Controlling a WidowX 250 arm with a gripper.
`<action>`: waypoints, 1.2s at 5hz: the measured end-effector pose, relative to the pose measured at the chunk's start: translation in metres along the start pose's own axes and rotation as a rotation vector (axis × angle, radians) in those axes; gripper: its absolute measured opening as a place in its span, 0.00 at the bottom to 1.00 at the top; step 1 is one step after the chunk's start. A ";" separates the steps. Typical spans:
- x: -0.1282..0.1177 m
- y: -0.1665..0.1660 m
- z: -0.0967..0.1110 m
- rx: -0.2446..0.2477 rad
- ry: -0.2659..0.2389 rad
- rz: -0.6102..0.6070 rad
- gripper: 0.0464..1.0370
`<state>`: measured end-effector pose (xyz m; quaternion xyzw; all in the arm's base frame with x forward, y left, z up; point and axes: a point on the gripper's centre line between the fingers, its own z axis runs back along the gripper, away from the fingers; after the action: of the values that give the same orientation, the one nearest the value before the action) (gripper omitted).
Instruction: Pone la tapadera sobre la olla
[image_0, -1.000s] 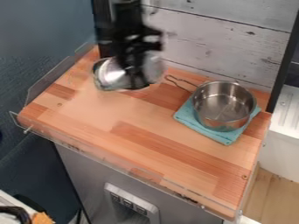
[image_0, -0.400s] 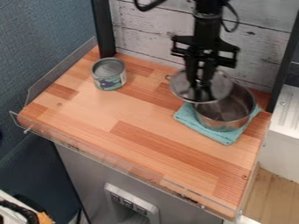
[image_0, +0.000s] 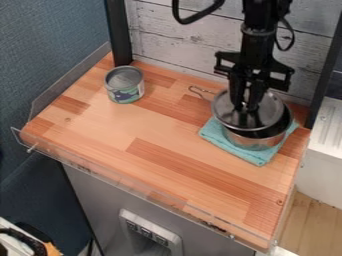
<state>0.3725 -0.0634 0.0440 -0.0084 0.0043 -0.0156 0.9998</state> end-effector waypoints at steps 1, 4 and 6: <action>-0.001 -0.007 -0.002 0.004 0.001 -0.019 0.23; 0.001 -0.017 -0.005 -0.021 -0.007 -0.032 0.30; -0.002 -0.024 -0.004 -0.020 -0.016 -0.023 0.90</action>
<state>0.3695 -0.0875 0.0404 -0.0186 -0.0036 -0.0268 0.9995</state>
